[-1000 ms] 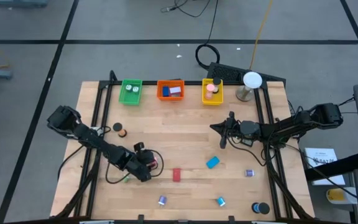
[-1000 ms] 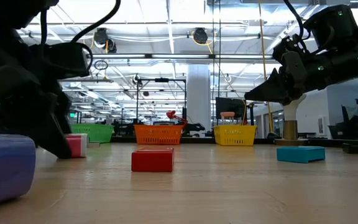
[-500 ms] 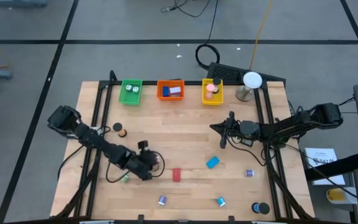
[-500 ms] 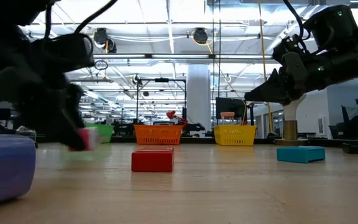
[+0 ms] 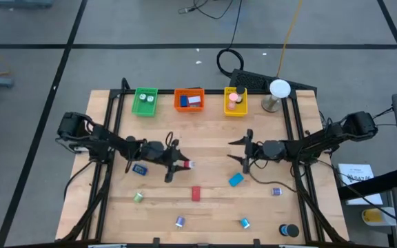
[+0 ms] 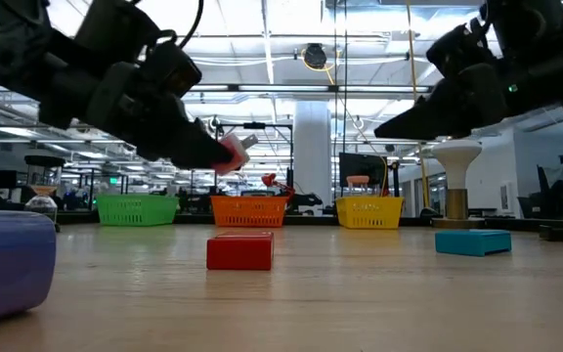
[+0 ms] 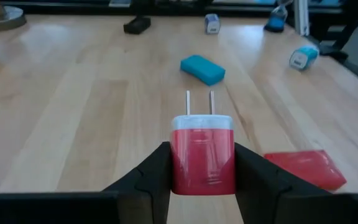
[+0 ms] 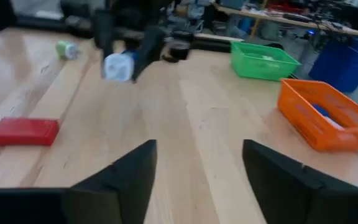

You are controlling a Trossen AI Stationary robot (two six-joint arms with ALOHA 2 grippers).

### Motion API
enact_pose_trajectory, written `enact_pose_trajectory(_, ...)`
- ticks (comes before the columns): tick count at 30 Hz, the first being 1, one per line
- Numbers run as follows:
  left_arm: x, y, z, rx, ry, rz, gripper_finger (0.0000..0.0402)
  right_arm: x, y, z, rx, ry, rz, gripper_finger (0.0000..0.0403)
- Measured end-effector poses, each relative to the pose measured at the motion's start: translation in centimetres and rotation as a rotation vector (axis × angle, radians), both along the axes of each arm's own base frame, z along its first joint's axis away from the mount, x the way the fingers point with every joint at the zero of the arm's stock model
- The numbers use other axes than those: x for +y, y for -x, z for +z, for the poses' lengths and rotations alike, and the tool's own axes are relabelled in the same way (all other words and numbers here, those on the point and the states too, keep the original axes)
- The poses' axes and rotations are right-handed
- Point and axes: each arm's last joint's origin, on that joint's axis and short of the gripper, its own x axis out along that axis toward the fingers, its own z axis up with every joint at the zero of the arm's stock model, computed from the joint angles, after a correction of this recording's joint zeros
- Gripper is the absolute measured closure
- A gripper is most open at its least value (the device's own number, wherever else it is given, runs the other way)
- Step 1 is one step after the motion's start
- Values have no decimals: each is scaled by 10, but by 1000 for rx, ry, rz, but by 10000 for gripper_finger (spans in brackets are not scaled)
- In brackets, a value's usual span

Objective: Pick & Place Office items
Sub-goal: Put the pink charger adaptor into the green bin

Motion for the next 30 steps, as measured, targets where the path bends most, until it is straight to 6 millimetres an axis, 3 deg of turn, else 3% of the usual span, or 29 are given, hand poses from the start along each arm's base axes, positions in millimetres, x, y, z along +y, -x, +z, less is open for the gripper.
enact_pose_trajectory(5,14,-2,5,-44,51,-70,260,19,-31,7,59,153,43,143)
enact_pose_trajectory(14,22,-2,6,-43,133,-112,259,60,-95,21,109,474,211,140)
enact_pose_trajectory(22,19,-2,6,-28,196,-139,259,63,-138,22,215,695,262,140)
enact_pose_trajectory(30,19,-2,7,-26,216,-135,259,60,-166,17,269,821,291,152)
